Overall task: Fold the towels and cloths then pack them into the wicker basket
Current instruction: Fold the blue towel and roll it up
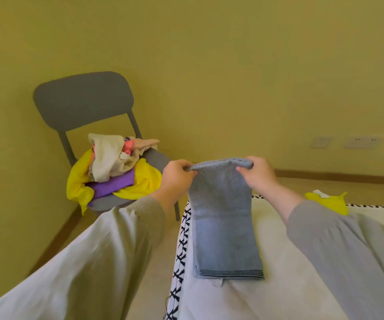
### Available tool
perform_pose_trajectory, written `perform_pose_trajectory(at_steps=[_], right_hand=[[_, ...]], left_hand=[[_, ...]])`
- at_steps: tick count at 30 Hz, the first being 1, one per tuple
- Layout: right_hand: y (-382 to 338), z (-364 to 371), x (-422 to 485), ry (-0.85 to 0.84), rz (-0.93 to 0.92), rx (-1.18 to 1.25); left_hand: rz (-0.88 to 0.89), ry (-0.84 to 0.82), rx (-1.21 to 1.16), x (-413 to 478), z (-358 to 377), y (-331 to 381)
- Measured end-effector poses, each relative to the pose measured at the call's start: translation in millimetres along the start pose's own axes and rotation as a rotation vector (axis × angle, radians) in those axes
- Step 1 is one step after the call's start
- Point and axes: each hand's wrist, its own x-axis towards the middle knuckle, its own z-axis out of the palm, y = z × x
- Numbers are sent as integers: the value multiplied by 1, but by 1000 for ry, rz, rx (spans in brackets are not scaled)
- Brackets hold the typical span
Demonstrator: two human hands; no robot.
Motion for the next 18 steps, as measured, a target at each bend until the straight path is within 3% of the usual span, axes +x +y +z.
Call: perform_pose_trajectory(at_steps=[5, 10, 15, 18], right_hand=[[39, 30, 28, 101, -48, -144], [79, 47, 43, 224, -269, -323], [109, 51, 42, 309, -579, -467], [130, 52, 30, 271, -715, -566]], left_hand=[[42, 34, 95, 25, 35, -37], [168, 96, 208, 43, 60, -61], [593, 139, 453, 53, 71, -78], [890, 82, 603, 46, 74, -98]])
